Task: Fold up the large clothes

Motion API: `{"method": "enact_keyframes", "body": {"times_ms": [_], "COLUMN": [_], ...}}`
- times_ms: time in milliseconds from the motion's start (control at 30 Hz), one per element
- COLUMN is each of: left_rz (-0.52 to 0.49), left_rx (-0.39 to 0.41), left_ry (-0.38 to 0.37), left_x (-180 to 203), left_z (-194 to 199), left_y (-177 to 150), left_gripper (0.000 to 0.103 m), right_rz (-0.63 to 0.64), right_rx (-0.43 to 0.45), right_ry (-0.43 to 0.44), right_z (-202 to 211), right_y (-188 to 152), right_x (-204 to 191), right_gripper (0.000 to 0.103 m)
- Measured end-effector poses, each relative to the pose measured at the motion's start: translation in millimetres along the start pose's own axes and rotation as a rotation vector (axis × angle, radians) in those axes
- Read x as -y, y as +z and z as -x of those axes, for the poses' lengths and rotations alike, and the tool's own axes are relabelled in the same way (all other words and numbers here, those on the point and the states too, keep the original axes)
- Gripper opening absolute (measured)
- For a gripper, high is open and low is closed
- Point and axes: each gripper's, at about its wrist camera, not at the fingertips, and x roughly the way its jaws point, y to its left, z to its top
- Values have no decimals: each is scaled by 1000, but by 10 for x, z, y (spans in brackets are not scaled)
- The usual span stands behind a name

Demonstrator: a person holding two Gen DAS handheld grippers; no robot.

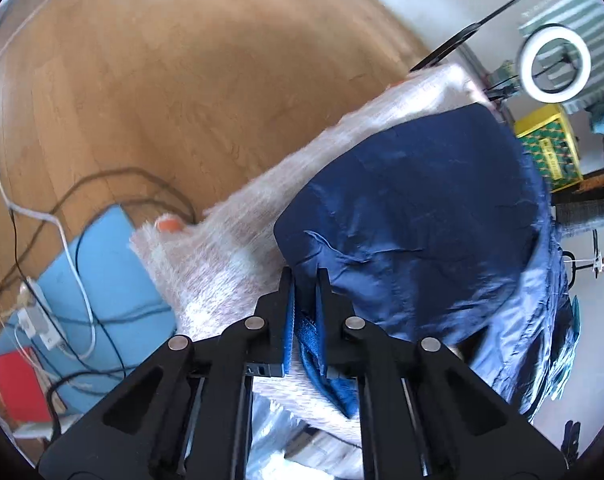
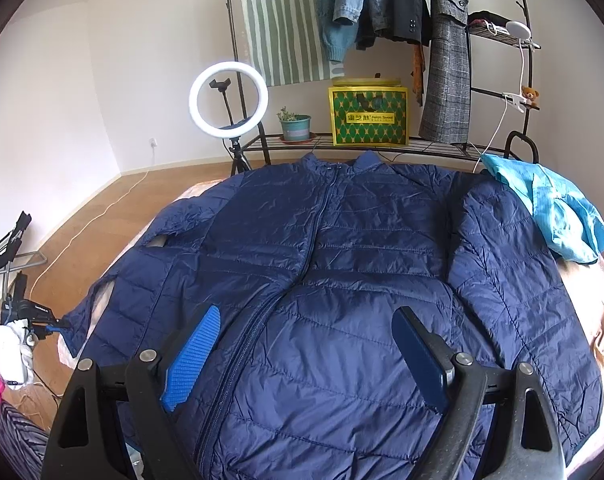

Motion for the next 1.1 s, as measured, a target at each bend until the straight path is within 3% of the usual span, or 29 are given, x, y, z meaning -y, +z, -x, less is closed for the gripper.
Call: {"method": "enact_keyframes", "body": {"times_ms": [167, 300, 433, 567, 667, 800, 933, 1033, 1100], "left_rz": [-56, -154, -264, -364, -416, -472, -456, -468, -461], "left_rx": [108, 169, 161, 114, 68, -8, -114, -149, -157], "left_ry": [-144, -242, -334, -393, -407, -368, -330, -291, -303], "left_x": [378, 927, 1559, 2273, 2686, 3167, 3274, 3266, 3265], "left_z": [422, 716, 812, 730, 569, 147, -309, -481, -471], "left_y": [-8, -99, -248, -429, -527, -669, -753, -802, -792], "left_gripper": [6, 6, 6, 6, 6, 6, 6, 6, 7], "right_rz": [9, 20, 23, 22, 2, -36, -79, -74, -67], "right_rx": [-9, -32, -46, -66, -84, -93, -129, -160, -181], "right_ry": [-5, 9, 32, 60, 105, 122, 117, 127, 143], "right_z": [-28, -101, -175, -256, -329, -412, -538, -639, -701], "right_y": [-16, -7, 14, 50, 101, 132, 121, 97, 84], "right_x": [-7, -43, -63, -65, -34, 33, 34, -31, -86], "right_gripper": [89, 89, 88, 75, 67, 66, 66, 66, 66]}}
